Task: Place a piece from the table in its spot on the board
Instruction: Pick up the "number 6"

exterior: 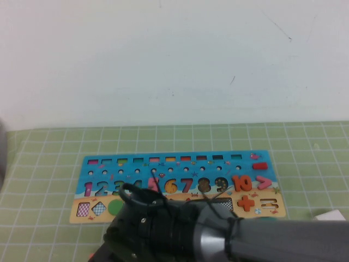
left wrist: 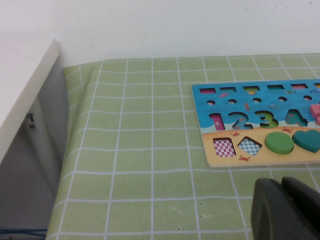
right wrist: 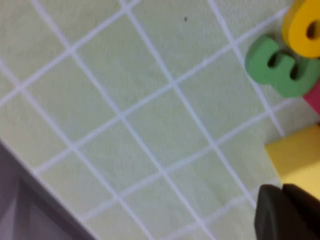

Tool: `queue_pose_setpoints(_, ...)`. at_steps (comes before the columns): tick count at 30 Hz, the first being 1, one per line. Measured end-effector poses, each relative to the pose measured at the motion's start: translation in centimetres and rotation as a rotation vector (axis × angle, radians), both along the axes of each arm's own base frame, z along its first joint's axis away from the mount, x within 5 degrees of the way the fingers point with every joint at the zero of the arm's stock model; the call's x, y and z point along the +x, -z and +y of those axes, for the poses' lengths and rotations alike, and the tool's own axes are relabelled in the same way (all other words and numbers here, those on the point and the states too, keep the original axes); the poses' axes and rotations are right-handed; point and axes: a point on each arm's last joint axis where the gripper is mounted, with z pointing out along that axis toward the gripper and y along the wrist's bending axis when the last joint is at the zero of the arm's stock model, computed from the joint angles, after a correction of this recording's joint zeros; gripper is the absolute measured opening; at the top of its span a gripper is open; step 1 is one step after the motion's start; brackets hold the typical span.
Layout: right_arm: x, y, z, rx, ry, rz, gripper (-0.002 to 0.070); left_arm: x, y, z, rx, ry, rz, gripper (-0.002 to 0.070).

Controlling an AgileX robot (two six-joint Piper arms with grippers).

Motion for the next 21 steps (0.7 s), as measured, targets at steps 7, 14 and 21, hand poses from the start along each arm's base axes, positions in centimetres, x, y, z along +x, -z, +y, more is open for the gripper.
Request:
queue_pose_setpoints(7, 0.6, 2.7, 1.3, 0.069, 0.092, -0.024, 0.0074, 0.0, 0.0, 0.0, -0.002, 0.000, 0.000, -0.0001)
queue_pose_setpoints(14, 1.5, 4.1, 1.8, 0.107, 0.225, -0.075, 0.0352, 0.0, 0.0, 0.0, -0.002, 0.000, 0.000, -0.0001)
queue_pose_setpoints(21, 4.4, 4.9, 0.3, 0.092, 0.326, -0.084, 0.0424, 0.0, 0.0, 0.0, -0.002, 0.000, 0.000, -0.0001)
